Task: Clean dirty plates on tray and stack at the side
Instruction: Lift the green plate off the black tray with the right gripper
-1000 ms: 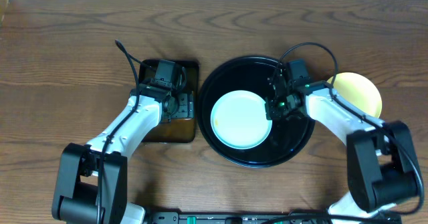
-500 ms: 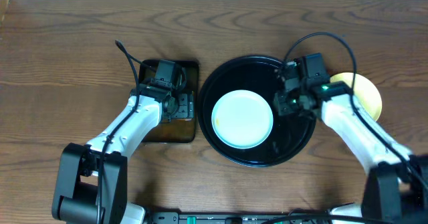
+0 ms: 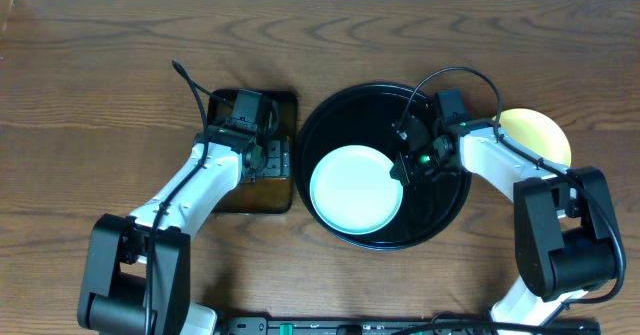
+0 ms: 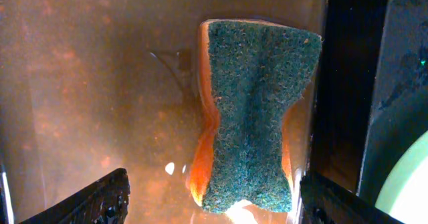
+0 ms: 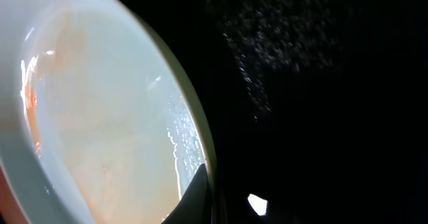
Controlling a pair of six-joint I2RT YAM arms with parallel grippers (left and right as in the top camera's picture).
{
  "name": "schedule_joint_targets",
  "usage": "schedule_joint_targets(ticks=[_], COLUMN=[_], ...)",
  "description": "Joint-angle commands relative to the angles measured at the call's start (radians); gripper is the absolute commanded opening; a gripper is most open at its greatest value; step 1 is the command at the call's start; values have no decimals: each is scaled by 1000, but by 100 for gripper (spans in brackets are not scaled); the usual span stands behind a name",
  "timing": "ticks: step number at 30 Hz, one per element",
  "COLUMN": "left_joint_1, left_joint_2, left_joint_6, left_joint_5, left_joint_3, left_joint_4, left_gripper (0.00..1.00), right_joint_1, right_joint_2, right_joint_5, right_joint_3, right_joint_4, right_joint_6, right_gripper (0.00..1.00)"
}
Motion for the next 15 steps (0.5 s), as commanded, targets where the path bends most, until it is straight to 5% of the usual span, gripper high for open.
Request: schedule_joint_targets(ticks=[1,7,15], left_joint_1=[5,5,5], left_joint_2=[-6,-6,-5], left_joint_6=[5,5,5], left_joint_5=[-11,-11,-11], left_joint_3=[-6,-6,-6], left_joint_4=[-3,-3,-3], left_gripper=[82,82,82], right_joint_1=[-5,-33,-33], right_joint_2=[12,0,-214], right_joint_5=[-134,-184,214], right_joint_3=[-1,1,3], right_joint_4=[28,61,93], right_joint_6=[-13,-12,23], right_gripper=[1,1,1])
